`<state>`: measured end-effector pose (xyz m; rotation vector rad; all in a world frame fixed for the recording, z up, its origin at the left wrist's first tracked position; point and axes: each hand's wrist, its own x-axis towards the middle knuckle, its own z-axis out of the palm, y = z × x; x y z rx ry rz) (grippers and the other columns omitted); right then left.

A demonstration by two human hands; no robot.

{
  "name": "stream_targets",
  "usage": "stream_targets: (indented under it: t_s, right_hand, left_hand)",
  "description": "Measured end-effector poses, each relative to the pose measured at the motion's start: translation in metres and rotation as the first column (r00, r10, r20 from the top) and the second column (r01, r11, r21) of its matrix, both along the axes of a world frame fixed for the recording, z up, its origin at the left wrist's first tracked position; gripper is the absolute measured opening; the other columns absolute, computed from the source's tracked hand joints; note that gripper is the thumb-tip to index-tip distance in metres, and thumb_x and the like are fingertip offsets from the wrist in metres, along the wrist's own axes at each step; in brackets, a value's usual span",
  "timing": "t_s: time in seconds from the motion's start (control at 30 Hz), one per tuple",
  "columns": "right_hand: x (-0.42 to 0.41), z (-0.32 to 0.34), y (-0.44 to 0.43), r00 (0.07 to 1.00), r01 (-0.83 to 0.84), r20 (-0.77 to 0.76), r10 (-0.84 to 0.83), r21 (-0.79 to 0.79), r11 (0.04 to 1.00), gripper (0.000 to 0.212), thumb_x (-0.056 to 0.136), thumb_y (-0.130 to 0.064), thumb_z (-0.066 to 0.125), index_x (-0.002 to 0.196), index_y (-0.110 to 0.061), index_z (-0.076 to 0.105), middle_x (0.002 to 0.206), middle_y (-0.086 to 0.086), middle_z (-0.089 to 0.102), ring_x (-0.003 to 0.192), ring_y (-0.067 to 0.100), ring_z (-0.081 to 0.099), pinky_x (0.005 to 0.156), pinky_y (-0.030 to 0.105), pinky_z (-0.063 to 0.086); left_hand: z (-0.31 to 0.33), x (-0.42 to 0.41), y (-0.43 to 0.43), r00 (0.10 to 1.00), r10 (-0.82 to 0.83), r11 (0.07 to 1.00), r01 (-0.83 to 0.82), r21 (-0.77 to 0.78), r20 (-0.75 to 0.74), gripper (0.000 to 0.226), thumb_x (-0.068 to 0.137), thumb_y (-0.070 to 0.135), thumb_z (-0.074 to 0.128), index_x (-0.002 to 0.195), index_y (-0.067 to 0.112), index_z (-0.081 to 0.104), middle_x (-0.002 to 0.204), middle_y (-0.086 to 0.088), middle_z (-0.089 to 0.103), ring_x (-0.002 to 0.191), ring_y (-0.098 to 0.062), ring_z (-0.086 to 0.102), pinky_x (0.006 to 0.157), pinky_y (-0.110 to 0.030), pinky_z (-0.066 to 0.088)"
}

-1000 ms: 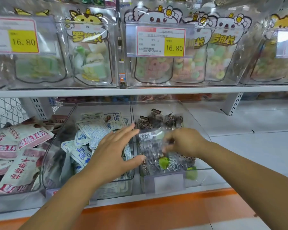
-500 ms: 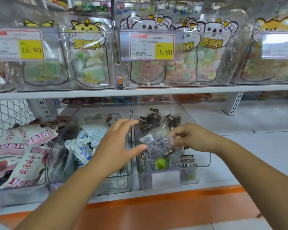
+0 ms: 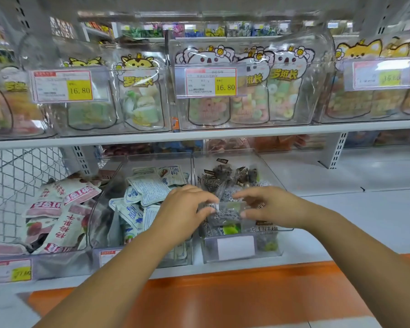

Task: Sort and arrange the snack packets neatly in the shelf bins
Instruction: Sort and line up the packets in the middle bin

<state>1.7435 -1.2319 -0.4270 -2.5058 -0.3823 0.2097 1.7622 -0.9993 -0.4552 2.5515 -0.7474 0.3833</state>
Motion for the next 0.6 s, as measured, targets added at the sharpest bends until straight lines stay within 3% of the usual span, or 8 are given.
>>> stream_targets:
  t_s: [0.1, 0.17, 0.23, 0.3, 0.47, 0.6]
  right_hand:
    - [-0.005, -0.014, 0.010, 0.998, -0.036, -0.047, 0.034, -0.035, 0.999, 0.045, 0.088, -0.043, 0.065, 0.130, -0.041, 0.053, 0.085, -0.025, 0.052, 0.074, -0.008, 0.051, 0.064, 0.010, 0.038]
    - [-0.005, -0.018, 0.009, 1.000, 0.003, -0.012, -0.003, -0.064, 0.998, 0.042, 0.091, -0.043, 0.060, 0.132, -0.039, 0.051, 0.090, -0.023, 0.054, 0.073, -0.008, 0.049, 0.061, 0.008, 0.034]
    - [-0.010, -0.016, 0.008, 1.000, 0.018, -0.001, -0.018, -0.119, 0.993, 0.048, 0.090, -0.047, 0.059, 0.136, -0.040, 0.046, 0.113, -0.015, 0.060, 0.084, -0.004, 0.053, 0.070, 0.010, 0.038]
    - [-0.016, -0.009, 0.011, 0.998, 0.041, 0.047, -0.036, -0.106, 0.994, 0.059, 0.087, -0.051, 0.062, 0.140, -0.037, 0.041, 0.134, -0.010, 0.052, 0.108, 0.005, 0.053, 0.088, 0.016, 0.039]
    - [-0.027, 0.005, 0.040, 0.943, 0.023, 0.331, -0.032, 0.031, 0.999, 0.043, 0.090, -0.042, 0.061, 0.131, -0.039, 0.051, 0.131, -0.020, 0.053, 0.115, -0.002, 0.048, 0.095, 0.017, 0.036]
    - [-0.027, 0.005, 0.082, 0.915, -0.073, 0.401, 0.042, 0.061, 0.995, 0.031, 0.093, -0.034, 0.058, 0.123, -0.040, 0.057, 0.120, -0.024, 0.055, 0.112, -0.004, 0.048, 0.098, 0.018, 0.037]
  left_hand:
    - [0.003, -0.009, 0.003, 1.000, -0.002, 0.999, 0.002, -0.053, 0.003, 0.031, 0.087, 0.037, 0.067, 0.118, 0.039, 0.064, 0.116, 0.018, 0.062, 0.112, -0.005, 0.049, 0.104, -0.031, 0.037]
    - [0.008, -0.013, 0.005, 0.999, -0.008, 0.998, 0.006, -0.065, -0.031, 0.044, 0.087, 0.038, 0.066, 0.130, 0.041, 0.054, 0.133, 0.020, 0.052, 0.125, -0.002, 0.041, 0.109, -0.022, 0.027]
    - [0.015, -0.020, 0.015, 0.998, 0.003, 0.997, -0.008, -0.081, -0.062, 0.046, 0.089, 0.037, 0.065, 0.132, 0.041, 0.051, 0.138, 0.020, 0.047, 0.129, -0.001, 0.038, 0.111, -0.023, 0.027]
    - [0.022, -0.028, 0.029, 0.996, 0.021, 0.996, -0.029, -0.079, -0.089, 0.037, 0.091, 0.035, 0.063, 0.127, 0.040, 0.056, 0.134, 0.019, 0.051, 0.124, -0.001, 0.043, 0.107, -0.024, 0.034]
    - [0.030, -0.050, 0.080, 0.987, 0.063, 0.998, -0.060, 0.027, -0.149, 0.027, 0.092, 0.036, 0.061, 0.119, 0.040, 0.061, 0.118, 0.024, 0.056, 0.109, 0.006, 0.050, 0.098, -0.022, 0.041]
    - [0.031, -0.044, 0.126, 0.978, 0.151, 0.988, -0.155, -0.015, -0.144, 0.026, 0.091, 0.033, 0.063, 0.117, 0.038, 0.063, 0.113, 0.020, 0.057, 0.099, 0.005, 0.054, 0.081, -0.020, 0.044]
